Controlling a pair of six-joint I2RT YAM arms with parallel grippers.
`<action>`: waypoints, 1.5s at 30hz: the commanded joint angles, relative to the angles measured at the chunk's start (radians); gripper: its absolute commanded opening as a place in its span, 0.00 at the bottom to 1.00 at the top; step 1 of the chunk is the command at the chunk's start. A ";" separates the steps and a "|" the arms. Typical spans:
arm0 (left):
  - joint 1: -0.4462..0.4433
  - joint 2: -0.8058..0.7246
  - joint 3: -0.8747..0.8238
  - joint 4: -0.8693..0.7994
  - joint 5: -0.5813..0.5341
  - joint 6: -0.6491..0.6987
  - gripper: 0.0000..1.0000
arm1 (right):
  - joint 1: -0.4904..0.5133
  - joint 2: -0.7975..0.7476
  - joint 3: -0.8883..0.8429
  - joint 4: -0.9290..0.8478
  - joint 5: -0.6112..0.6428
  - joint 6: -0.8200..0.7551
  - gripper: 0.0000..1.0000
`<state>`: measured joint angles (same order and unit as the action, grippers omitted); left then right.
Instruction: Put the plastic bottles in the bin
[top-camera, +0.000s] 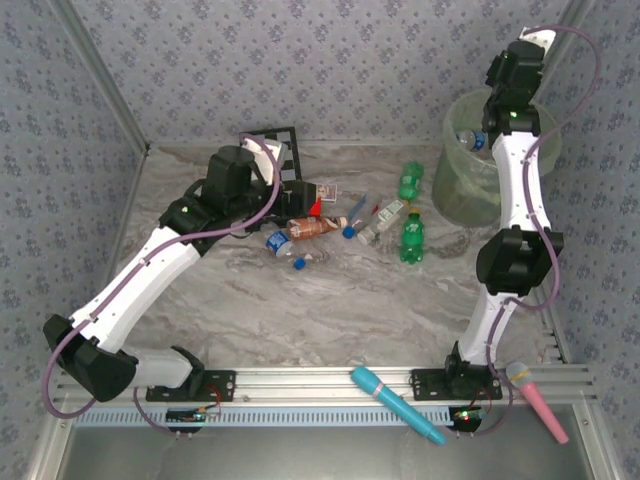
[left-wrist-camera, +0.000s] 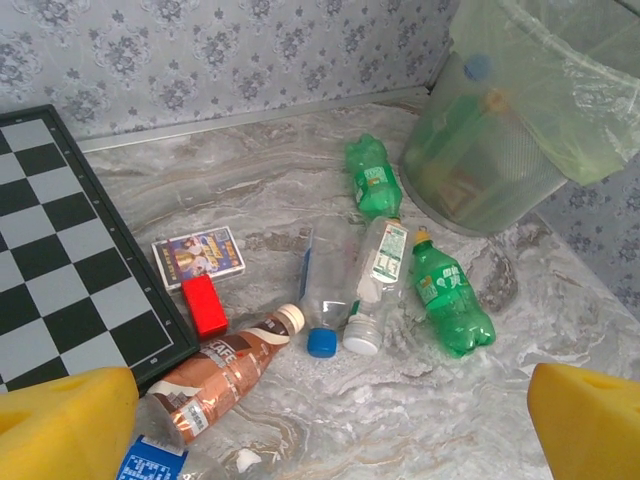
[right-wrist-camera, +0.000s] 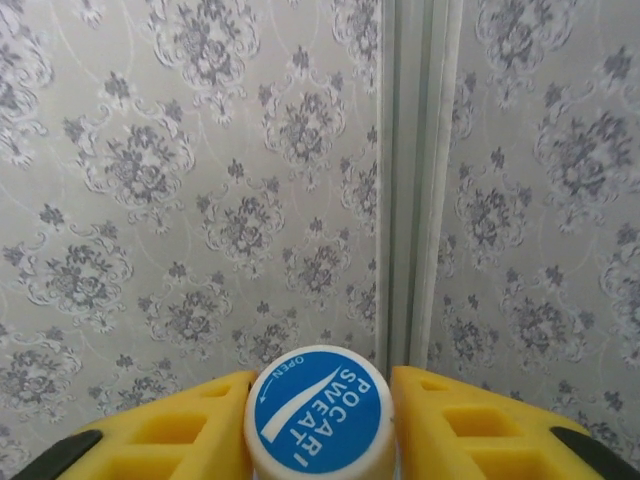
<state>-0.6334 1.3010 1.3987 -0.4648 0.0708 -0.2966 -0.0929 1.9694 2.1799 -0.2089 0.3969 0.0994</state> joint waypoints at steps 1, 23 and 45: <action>0.009 -0.030 0.030 0.021 -0.022 0.019 1.00 | -0.006 0.029 0.088 -0.042 0.001 0.007 0.81; 0.024 -0.030 -0.005 0.009 -0.039 -0.009 1.00 | 0.059 -0.104 0.004 -0.129 -0.065 -0.023 1.00; 0.254 -0.085 -0.281 -0.105 -0.083 -0.312 1.00 | 0.445 -0.290 -0.430 -0.274 -0.112 -0.064 1.00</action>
<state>-0.3820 1.2686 1.1358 -0.5571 -0.0147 -0.5503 0.3191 1.7031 1.7805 -0.4286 0.3050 0.0605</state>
